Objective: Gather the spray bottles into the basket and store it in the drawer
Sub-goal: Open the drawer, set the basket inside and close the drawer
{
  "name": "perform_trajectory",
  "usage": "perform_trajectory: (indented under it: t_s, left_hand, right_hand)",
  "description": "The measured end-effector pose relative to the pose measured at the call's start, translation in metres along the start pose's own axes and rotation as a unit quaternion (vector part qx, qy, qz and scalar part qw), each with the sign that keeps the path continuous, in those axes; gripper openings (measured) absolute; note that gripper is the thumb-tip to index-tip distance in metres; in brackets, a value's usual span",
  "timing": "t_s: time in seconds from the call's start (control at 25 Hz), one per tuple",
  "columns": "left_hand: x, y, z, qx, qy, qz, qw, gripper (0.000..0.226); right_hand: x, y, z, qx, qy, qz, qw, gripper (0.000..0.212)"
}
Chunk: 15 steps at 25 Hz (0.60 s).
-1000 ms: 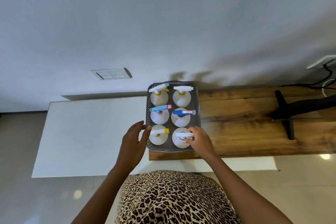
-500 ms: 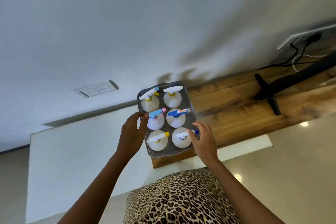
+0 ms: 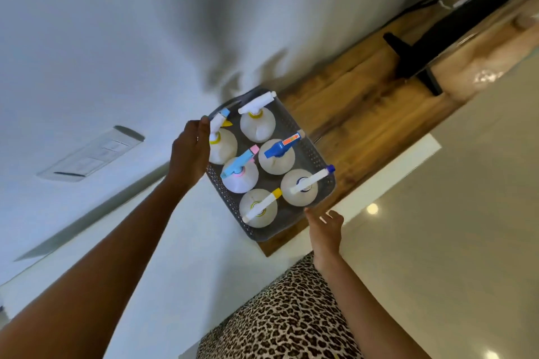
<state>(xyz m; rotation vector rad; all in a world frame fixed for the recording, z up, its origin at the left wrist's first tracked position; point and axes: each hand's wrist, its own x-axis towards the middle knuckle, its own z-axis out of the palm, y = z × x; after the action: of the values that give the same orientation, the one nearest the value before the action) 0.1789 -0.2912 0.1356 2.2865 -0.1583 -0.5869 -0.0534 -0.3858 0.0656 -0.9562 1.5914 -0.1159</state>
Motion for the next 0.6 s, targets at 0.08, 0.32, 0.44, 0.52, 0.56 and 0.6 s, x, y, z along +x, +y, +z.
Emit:
perform_trajectory:
  t_s: [0.08,0.32,0.44,0.52,0.56,0.6]
  left_hand:
    - [0.007,-0.005,0.009,0.001,0.003,0.01,1.0,0.039]
    - [0.022,-0.011,0.025,0.006,0.053,0.045,0.998,0.044]
    - [0.022,-0.014,0.025,0.0,0.058,0.031,0.998,0.045]
    - [0.022,-0.013,0.024,-0.017,0.063,0.018,0.998,0.046]
    - [0.022,-0.012,0.024,-0.039,0.068,0.003,0.997,0.047]
    - [0.024,-0.012,0.023,-0.068,0.073,-0.015,0.995,0.049]
  right_hand:
    - [0.016,0.011,0.019,0.007,-0.012,0.057,0.998,0.059]
    - [0.055,0.026,0.049,0.099,-0.026,0.152,0.983,0.044]
    - [0.064,0.032,0.046,0.092,-0.025,0.156,0.983,0.036]
    - [0.068,0.033,0.039,0.084,-0.022,0.139,0.986,0.036]
    - [0.071,0.034,0.033,0.073,-0.018,0.124,0.989,0.036]
    - [0.074,0.033,0.025,0.055,-0.015,0.11,0.992,0.039]
